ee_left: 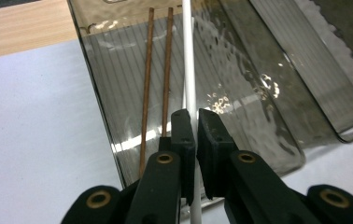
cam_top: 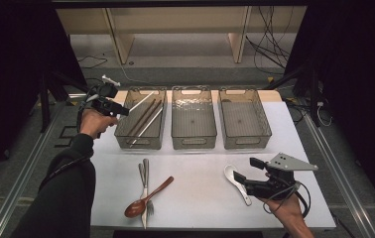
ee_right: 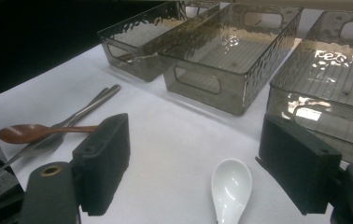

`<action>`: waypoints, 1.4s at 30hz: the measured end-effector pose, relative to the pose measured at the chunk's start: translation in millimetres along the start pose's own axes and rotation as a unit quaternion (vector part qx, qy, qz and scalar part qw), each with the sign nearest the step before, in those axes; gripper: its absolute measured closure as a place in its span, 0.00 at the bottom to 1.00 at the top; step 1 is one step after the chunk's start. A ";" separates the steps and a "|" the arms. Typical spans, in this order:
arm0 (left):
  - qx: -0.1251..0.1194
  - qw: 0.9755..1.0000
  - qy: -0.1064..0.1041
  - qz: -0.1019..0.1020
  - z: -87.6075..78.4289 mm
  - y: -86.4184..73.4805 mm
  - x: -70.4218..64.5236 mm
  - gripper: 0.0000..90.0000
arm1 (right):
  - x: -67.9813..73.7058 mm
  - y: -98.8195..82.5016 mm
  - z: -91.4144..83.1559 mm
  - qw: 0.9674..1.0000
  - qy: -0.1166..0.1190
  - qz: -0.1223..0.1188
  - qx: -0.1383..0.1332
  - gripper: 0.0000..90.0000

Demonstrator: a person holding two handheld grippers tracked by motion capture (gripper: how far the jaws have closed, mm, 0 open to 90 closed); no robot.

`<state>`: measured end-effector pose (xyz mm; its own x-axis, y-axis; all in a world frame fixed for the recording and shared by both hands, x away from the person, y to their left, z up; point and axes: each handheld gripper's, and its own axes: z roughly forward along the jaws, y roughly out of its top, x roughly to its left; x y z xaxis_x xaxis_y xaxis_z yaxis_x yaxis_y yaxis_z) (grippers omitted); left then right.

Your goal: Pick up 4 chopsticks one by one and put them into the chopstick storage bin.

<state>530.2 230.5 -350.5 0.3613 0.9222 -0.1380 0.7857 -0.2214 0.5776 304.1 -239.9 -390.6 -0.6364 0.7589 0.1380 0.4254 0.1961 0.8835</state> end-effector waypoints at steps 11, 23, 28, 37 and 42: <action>0.030 0.999 0.007 -0.017 27.9 0.6 8.1 0.94 | -0.2 0.0 -0.1 1.000 0.001 0.000 -0.001 0.29; 0.036 0.999 0.001 -0.017 40.1 3.3 3.0 0.94 | -0.4 -0.1 0.1 1.000 0.002 0.000 0.000 0.29; 0.039 0.999 0.001 -0.018 47.2 2.9 1.8 0.94 | -0.3 -0.1 -0.2 1.000 0.002 0.000 -0.002 0.29; 0.020 1.000 0.001 -0.014 55.9 1.8 -2.4 0.80 | -0.4 -0.1 -0.3 1.000 0.002 0.000 -0.002 0.29; 0.010 1.000 -0.023 -0.011 47.5 0.2 -9.3 0.68 | -0.6 -0.2 -0.3 1.000 0.002 0.000 -0.002 0.29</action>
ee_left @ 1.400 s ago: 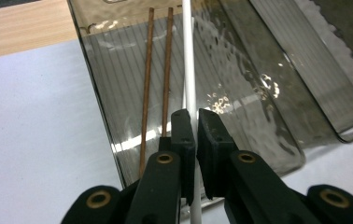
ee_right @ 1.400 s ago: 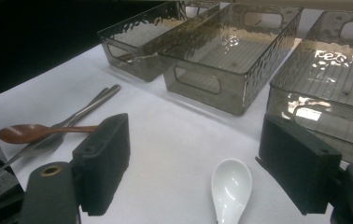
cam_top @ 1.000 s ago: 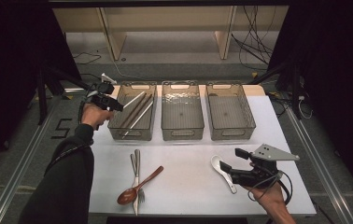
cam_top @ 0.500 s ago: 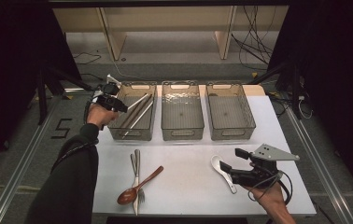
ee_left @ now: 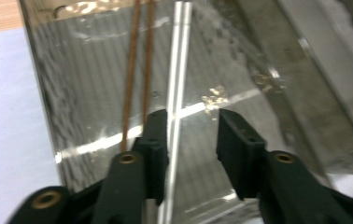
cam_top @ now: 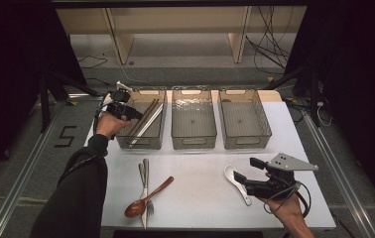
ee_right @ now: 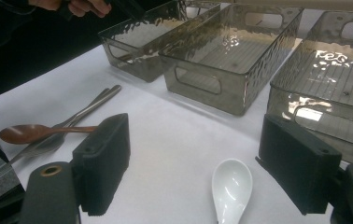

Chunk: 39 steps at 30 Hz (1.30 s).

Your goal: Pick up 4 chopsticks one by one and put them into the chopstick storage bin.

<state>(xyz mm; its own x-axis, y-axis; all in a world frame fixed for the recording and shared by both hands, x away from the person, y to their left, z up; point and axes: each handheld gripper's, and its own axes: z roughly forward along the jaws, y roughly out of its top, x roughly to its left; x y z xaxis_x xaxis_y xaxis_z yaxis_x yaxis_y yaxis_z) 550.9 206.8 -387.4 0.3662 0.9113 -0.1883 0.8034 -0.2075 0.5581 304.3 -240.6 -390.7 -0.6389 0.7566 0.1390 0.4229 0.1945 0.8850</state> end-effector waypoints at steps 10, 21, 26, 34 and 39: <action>-0.011 0.998 -0.041 0.043 -31.5 -11.1 -34.4 0.46 | 0.4 0.1 -0.2 1.000 -0.001 0.000 0.000 0.29; 0.011 0.994 -0.063 0.088 -47.4 -45.3 -62.2 0.36 | 0.8 0.2 -0.2 1.000 -0.001 0.000 0.001 0.29; 0.019 0.992 -0.052 0.112 -52.7 -59.7 -73.8 0.32 | 2.0 0.5 -0.3 1.000 0.001 -0.001 0.000 0.29; 0.033 0.989 -0.059 0.133 -52.7 -76.9 -89.3 0.30 | 2.0 0.3 -0.4 1.000 0.000 -0.001 0.000 0.29; 0.043 0.987 -0.060 0.142 -50.2 -85.7 -94.4 0.29 | 1.9 0.2 -0.4 1.000 0.001 0.000 0.000 0.29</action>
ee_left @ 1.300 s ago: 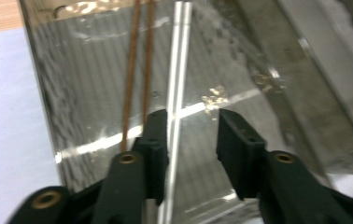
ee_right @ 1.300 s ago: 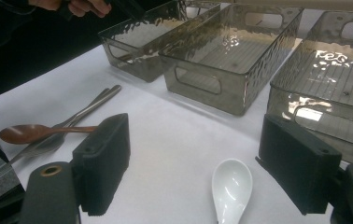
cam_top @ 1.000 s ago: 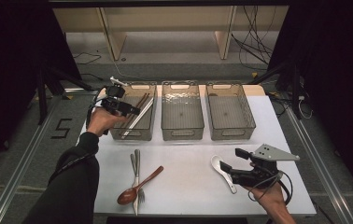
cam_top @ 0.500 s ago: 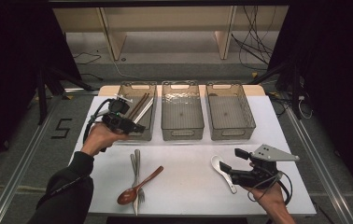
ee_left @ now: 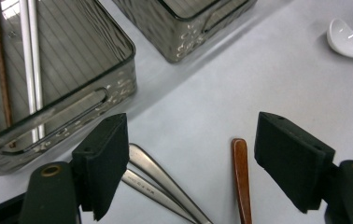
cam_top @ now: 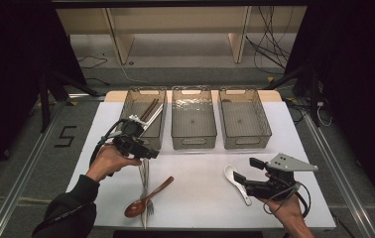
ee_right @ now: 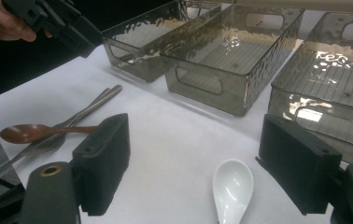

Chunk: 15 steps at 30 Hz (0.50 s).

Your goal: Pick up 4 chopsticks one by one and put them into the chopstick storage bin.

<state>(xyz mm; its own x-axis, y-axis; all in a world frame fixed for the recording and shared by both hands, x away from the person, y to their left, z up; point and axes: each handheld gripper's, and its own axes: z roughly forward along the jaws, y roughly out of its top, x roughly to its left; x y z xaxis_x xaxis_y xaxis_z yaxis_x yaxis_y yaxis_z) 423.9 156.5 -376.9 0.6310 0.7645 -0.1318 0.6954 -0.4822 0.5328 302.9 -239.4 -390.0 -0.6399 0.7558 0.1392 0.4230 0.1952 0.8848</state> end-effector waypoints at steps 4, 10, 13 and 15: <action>0.005 1.000 -0.003 0.003 2.6 -3.2 -4.7 0.28 | -1.2 -0.3 -0.4 1.000 0.000 0.000 0.000 0.29; 0.012 1.000 -0.007 0.012 8.2 -6.6 -13.2 0.27 | -1.9 -1.0 -1.6 1.000 -0.001 0.001 -0.002 0.29; 0.014 1.000 -0.011 0.018 9.8 -9.2 -17.9 0.26 | -2.2 -1.0 -2.5 1.000 -0.002 0.003 -0.003 0.29; 0.016 1.000 -0.013 0.019 10.9 -11.2 -20.6 0.26 | -2.3 -1.1 -2.5 1.000 -0.001 0.003 -0.003 0.28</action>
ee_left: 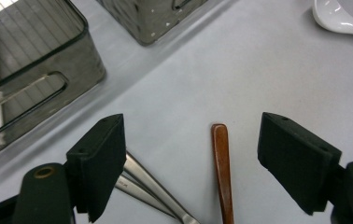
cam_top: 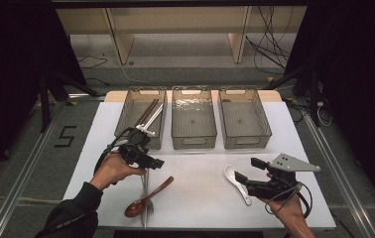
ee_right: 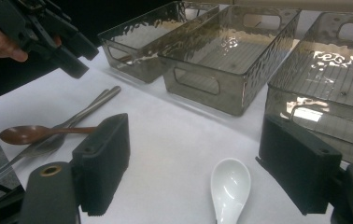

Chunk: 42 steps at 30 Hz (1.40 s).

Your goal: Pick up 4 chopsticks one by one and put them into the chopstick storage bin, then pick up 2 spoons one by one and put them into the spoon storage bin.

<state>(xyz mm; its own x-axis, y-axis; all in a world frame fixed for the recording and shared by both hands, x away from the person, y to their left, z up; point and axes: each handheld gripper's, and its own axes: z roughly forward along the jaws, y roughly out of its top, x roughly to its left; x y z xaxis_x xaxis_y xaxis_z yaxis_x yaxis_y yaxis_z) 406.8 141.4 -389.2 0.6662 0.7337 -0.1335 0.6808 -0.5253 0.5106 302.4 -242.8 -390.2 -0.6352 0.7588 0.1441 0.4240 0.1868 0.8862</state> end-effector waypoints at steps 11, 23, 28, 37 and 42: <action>0.029 0.999 -0.001 0.023 11.2 -6.5 -14.2 0.25 | -1.3 -1.2 -1.3 1.000 -0.003 0.004 -0.001 0.28; 0.056 0.998 -0.003 0.036 22.0 -14.9 -21.5 0.24 | 0.0 -0.7 -0.5 1.000 -0.002 -0.001 0.000 0.28; 0.078 0.996 -0.001 0.045 29.5 -18.6 -25.5 0.25 | -1.3 -1.3 -0.8 1.000 -0.004 0.002 0.000 0.28; 0.113 0.992 -0.007 0.059 38.3 -28.1 -33.3 0.35 | 1.8 -0.2 -0.3 1.000 -0.003 -0.003 0.001 0.28; 0.142 0.987 -0.018 0.074 44.3 -32.7 -35.9 0.47 | 2.9 0.2 0.4 1.000 -0.003 -0.006 0.002 0.29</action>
<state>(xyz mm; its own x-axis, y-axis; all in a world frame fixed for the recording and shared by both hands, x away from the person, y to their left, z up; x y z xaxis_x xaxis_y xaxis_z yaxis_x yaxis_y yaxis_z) 374.1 113.2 -438.8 0.7711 0.6274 -0.1083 0.6303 -0.7285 0.2683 300.9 -240.4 -389.8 -0.6366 0.7602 0.1298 0.4180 0.1987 0.8864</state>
